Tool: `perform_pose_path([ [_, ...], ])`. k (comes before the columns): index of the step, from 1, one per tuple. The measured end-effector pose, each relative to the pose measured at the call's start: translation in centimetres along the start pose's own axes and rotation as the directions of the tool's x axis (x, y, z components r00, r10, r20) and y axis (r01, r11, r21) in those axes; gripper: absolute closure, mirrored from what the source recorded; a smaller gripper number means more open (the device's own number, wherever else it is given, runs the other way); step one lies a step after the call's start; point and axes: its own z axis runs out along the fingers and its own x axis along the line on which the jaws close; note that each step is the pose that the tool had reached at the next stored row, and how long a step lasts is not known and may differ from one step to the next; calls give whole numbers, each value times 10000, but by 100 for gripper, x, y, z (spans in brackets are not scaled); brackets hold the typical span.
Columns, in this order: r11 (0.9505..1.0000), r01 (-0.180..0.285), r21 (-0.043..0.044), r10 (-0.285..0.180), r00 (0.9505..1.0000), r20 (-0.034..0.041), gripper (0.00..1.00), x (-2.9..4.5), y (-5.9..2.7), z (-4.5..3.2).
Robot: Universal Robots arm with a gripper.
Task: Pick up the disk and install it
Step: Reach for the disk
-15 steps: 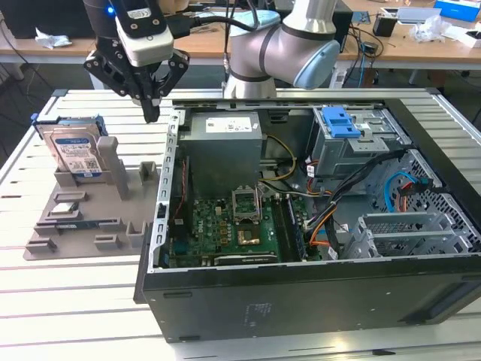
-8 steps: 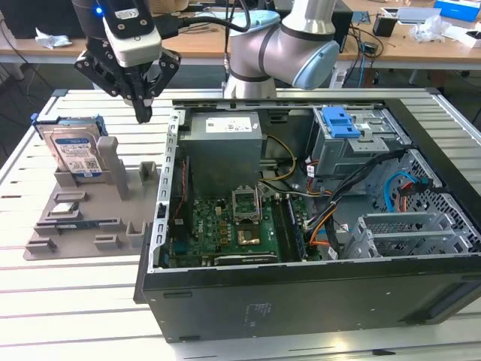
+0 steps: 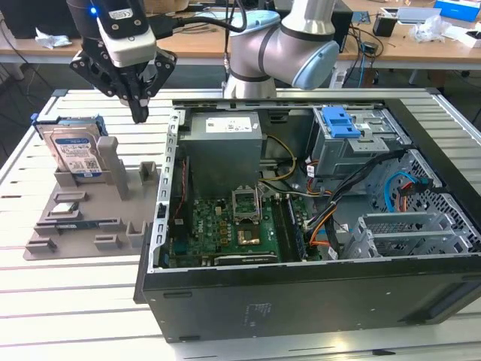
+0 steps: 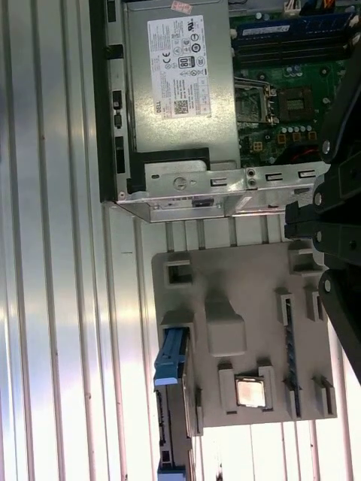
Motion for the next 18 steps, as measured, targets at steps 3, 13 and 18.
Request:
perform_pose_path([
  [3, 10000, 0, 1, 0, 10000, 0, 90, 17, -1, 0],
  [13, 10000, 1, 0, -1, 10000, 0, 90, 117, -9, -2],
  [18, 10000, 0, 0, 0, 10000, 1, 90, 222, -16, -2],
])
